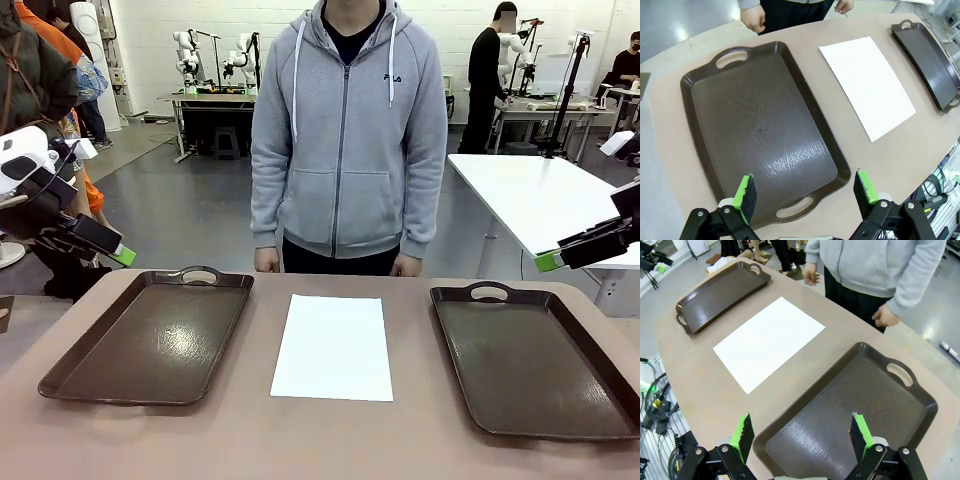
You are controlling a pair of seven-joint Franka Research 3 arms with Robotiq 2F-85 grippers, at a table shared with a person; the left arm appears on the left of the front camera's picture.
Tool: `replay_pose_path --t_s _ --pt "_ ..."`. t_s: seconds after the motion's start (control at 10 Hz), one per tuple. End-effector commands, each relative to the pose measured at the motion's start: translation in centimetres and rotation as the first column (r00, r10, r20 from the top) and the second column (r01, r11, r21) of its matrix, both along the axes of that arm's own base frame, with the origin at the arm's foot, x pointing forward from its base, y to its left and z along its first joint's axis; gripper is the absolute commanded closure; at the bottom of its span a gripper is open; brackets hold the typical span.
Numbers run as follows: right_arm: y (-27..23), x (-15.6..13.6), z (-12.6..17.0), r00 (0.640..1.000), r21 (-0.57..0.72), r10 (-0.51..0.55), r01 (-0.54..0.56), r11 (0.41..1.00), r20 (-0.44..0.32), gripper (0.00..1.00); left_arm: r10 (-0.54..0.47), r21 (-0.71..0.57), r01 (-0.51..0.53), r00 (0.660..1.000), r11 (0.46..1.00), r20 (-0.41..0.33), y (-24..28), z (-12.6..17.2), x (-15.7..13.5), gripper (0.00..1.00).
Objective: Sort the A4 documents.
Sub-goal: Receive the A4 Paper.
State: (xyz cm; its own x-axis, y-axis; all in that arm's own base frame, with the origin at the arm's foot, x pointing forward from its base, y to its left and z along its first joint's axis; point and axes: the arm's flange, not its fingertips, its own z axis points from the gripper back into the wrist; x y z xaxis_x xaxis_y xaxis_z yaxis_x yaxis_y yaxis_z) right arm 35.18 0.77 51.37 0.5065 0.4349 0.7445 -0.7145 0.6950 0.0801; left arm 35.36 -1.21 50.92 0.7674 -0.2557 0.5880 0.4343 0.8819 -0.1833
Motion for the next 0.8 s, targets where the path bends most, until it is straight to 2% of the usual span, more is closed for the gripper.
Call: replay_pose_path --t_s 0.0,0.7 --pt "-0.02 0.04 -0.09 1.0 0.004 0.006 -0.006 1.0 -0.001 0.0 -0.002 -0.007 0.002 1.0 1.0 -0.002 0.0 -0.08 0.07 0.0" --pt "-0.02 0.04 -0.09 1.0 0.004 0.006 -0.006 1.0 -0.001 0.0 -0.002 -0.007 0.002 1.0 1.0 -0.002 0.0 -0.08 0.07 0.0"
